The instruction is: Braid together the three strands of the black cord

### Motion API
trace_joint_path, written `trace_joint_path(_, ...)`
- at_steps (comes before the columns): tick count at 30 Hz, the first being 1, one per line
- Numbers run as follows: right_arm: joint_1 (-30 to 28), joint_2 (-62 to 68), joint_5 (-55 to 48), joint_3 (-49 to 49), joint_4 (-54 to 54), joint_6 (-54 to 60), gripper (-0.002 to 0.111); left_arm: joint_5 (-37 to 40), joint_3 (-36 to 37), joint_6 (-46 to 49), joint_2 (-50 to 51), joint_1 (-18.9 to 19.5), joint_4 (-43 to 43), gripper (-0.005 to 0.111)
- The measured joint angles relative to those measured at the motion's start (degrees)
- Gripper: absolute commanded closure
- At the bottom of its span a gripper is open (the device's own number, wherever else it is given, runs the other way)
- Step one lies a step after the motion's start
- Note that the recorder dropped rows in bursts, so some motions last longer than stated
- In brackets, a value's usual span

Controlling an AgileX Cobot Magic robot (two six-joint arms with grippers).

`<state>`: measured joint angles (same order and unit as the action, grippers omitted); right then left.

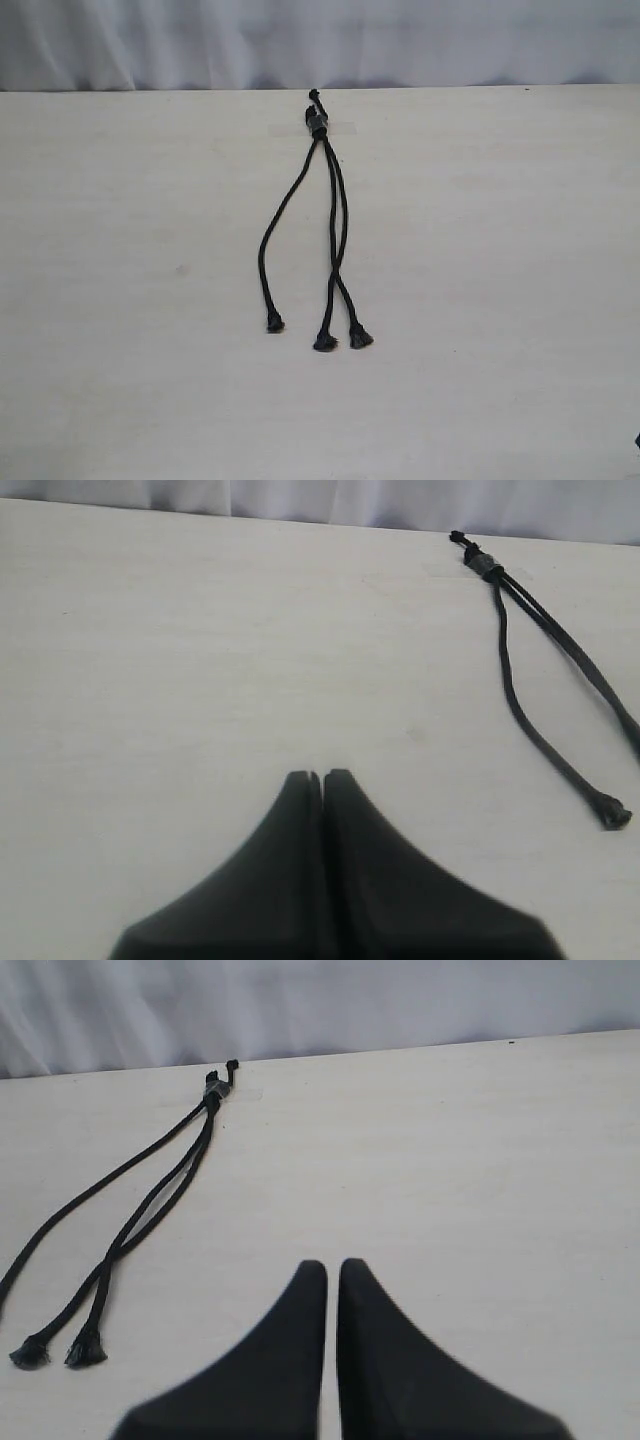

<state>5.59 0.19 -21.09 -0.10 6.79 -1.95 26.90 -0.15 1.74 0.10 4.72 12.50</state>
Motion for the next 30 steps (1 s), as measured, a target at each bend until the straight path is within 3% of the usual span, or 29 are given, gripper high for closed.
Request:
trace_joint_path(8,0.0,0.0,1.2,0.0,0.0,0.0,0.104,-2.3,0.0,0.0,0.0,0.0,-0.2,0.107)
trace_joint_path(14,0.0,0.0,15.2,0.0,0.0,0.0,0.104,-13.7,0.0,0.0,0.0,0.0,-0.2,0.107)
trace_joint_path(19,0.0,0.0,26.5,0.0,0.0,0.0,0.104,-18.3,0.0,0.0,0.0,0.0,-0.2,0.107)
trace_joint_path(30,0.0,0.0,35.7,0.0,0.2,1.2,0.104,-26.9,0.0,0.0,0.0,0.0,-6.7,0.107)
